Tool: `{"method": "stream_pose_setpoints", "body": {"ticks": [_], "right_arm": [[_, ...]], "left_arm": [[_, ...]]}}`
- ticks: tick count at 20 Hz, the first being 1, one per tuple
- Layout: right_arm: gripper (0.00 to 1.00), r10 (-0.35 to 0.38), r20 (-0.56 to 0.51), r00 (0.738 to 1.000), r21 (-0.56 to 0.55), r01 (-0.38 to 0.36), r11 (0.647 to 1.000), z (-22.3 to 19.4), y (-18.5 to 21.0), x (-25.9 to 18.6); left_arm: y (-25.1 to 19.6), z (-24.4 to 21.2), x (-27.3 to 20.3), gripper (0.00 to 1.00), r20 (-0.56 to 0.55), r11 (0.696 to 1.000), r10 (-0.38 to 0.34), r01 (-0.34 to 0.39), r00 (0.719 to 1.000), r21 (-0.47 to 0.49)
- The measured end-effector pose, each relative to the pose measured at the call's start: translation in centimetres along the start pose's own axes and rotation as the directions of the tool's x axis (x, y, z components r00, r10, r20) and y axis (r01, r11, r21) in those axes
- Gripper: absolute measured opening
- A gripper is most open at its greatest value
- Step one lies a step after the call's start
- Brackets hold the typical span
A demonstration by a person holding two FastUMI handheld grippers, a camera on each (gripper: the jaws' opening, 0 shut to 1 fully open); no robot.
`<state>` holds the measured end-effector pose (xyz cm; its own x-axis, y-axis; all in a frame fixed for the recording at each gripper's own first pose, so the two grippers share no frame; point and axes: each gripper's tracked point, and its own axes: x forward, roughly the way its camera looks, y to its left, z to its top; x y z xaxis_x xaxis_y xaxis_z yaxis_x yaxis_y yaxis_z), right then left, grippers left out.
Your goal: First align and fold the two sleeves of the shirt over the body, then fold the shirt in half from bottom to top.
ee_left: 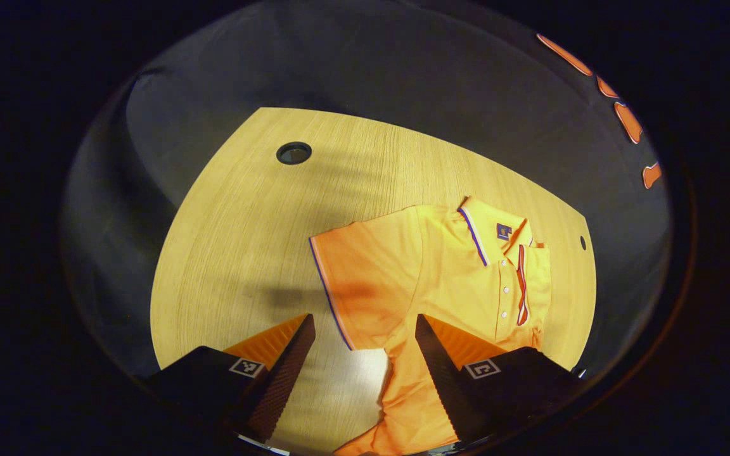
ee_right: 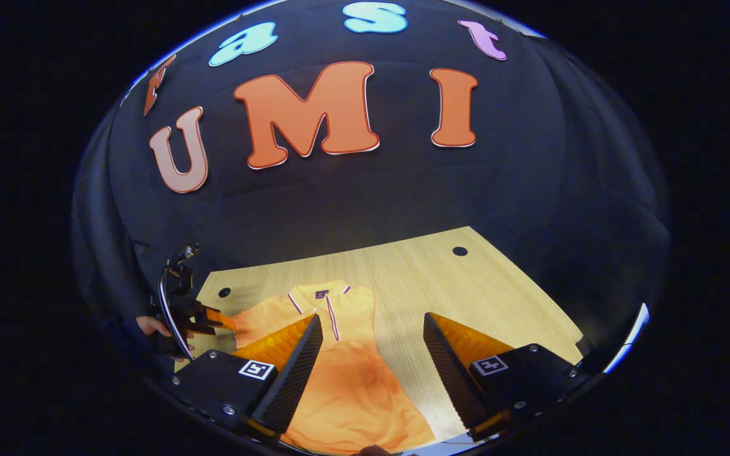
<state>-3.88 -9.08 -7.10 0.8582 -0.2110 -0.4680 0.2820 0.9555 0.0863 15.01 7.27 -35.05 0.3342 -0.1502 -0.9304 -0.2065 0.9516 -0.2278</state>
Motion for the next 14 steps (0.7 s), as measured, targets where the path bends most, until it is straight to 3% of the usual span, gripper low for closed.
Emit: {"method": "stream_pose_setpoints", "body": {"ticks": [9,11,12,14], "right_arm": [[0.98,-0.051,0.098,0.994,-0.026,0.054,0.998,1.4,-2.9,-3.9],[0.98,-0.067,0.100,0.993,-0.021,0.070,0.997,1.2,-3.8,-4.4],[0.98,-0.071,0.100,0.992,-0.017,0.073,0.997,1.0,-4.1,-4.7],[0.98,-0.081,0.099,0.992,-0.016,0.083,0.996,0.5,-4.7,-4.9]], "left_arm": [[0.9,1.6,5.3,0.99,-0.111,0.995,0.085,-0.090,0.990,-0.035],[1.9,2.6,6.1,0.95,-0.091,0.990,0.141,-0.141,0.986,0.012],[2.3,3.1,6.3,0.83,-0.082,0.987,0.161,-0.159,0.983,0.038],[2.0,2.7,6.8,0.78,-0.109,0.986,0.160,-0.154,0.981,0.060]]}}
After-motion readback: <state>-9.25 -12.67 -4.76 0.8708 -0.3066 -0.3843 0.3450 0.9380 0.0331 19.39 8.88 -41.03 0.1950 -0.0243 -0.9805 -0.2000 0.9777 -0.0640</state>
